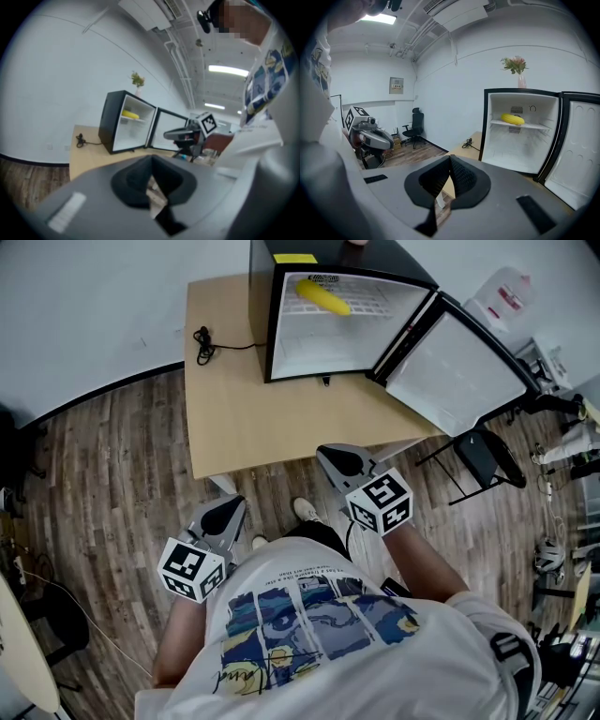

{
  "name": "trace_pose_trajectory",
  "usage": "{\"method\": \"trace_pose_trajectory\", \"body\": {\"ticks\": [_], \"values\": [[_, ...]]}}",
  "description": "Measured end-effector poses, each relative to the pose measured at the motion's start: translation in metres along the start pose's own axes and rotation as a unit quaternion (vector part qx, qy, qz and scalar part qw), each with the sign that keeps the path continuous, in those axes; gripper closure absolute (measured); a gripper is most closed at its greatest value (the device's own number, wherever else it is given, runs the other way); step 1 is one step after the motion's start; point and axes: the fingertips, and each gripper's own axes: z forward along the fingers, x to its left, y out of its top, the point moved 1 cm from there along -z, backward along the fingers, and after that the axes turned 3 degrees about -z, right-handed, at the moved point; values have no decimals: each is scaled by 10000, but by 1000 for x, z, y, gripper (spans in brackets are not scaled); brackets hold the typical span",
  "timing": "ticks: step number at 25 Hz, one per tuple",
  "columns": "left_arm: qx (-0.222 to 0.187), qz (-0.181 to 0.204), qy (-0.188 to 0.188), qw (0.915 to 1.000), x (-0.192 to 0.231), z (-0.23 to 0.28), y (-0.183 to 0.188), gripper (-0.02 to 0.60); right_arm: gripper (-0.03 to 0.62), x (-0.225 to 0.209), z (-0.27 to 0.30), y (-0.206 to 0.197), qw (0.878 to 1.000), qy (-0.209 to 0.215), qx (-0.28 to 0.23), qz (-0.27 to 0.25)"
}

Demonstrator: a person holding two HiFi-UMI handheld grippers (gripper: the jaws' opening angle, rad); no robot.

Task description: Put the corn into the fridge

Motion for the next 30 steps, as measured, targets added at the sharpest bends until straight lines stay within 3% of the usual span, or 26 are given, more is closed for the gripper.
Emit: {"method": "trace_pose_trajectory", "body": {"ticks": [30], "values": [[96,13,-43,9999,-2,1,-4,572,583,0,-4,-2,10000,-25,38,-48]]}}
